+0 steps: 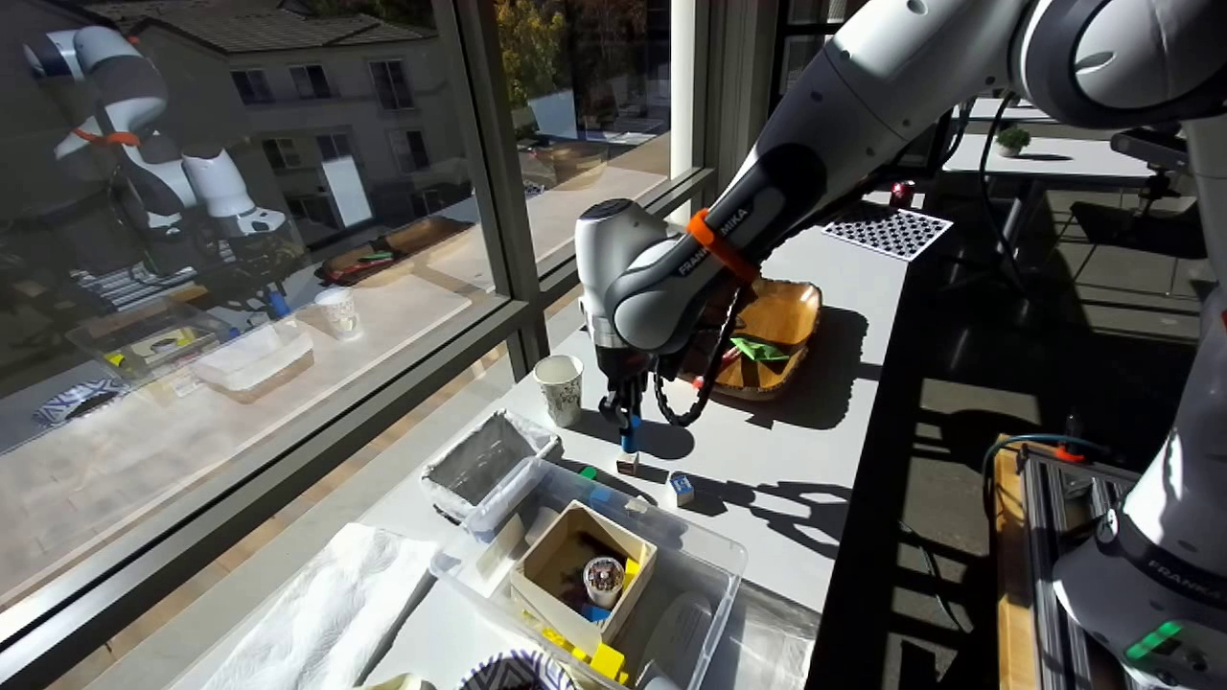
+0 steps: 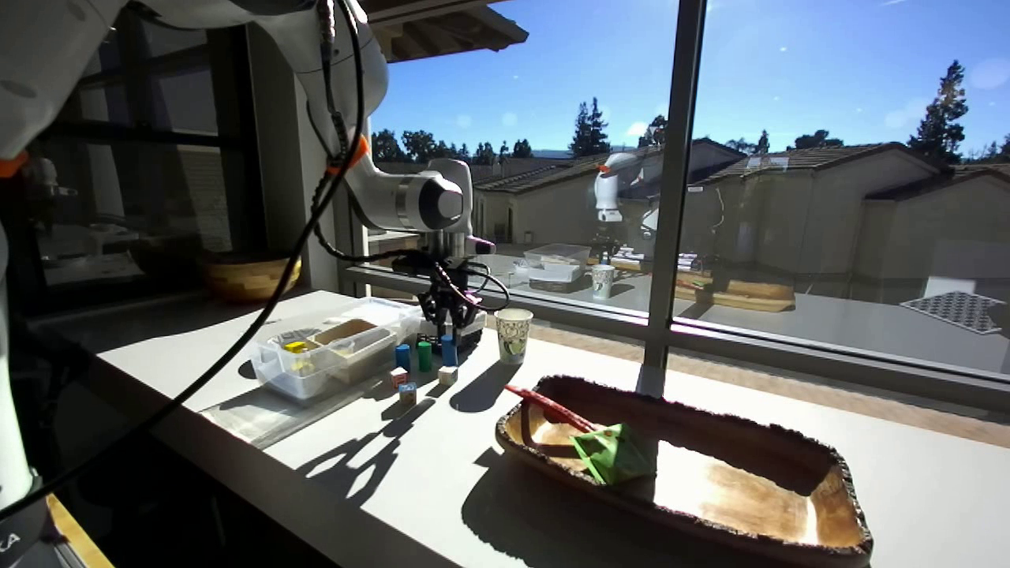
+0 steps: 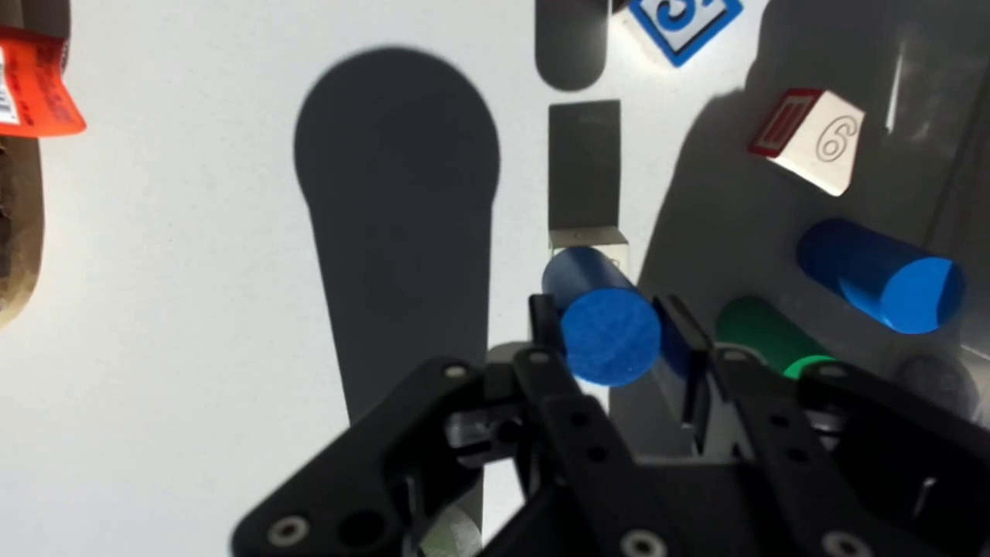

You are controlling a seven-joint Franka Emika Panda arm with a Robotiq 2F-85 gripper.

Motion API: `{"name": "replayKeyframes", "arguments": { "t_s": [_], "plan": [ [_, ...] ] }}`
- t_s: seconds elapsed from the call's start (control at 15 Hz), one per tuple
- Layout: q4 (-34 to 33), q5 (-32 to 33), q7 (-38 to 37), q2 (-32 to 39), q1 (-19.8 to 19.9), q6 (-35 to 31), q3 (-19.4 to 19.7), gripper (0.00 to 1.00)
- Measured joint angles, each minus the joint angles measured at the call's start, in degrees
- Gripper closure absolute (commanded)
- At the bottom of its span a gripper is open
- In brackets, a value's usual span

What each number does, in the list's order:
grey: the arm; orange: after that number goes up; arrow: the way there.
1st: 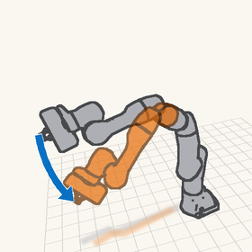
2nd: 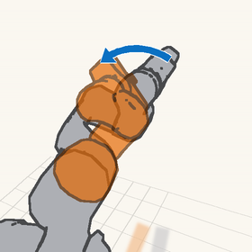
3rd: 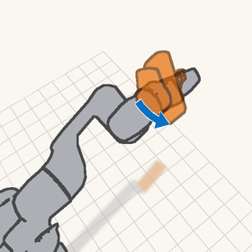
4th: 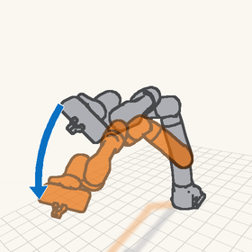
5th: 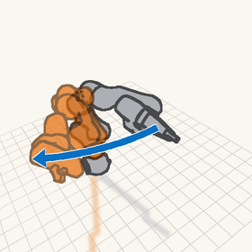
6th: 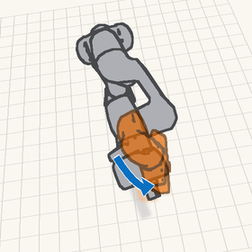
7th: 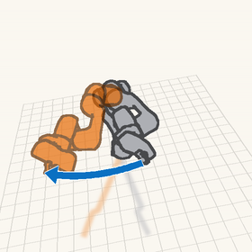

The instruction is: Stack two cubes and one blue cylinder together.

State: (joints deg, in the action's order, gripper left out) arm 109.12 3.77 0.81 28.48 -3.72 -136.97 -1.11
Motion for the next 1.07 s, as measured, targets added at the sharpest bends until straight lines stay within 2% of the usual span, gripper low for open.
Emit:
{"name": "replayKeyframes", "arguments": {
  "t_s": [0.67, 0.73, 0.87, 1.07],
  "plan": [
    [-1.39, 0.0, 0.76, 1.86, -0.09, 0.0, -0.58, 0.92],
    [-1.75, 0.0, 0.82, 2.12, -0.09, 0.0, -0.6, 0.42],
    [-2.5, 0.0, 0.84, 2.69, -0.11, 0.0, -0.63, 0.36],
    [-3.04, 0.0, 0.84, 3.21, -0.12, 0.03, -0.61, 0.12]
  ]
}}
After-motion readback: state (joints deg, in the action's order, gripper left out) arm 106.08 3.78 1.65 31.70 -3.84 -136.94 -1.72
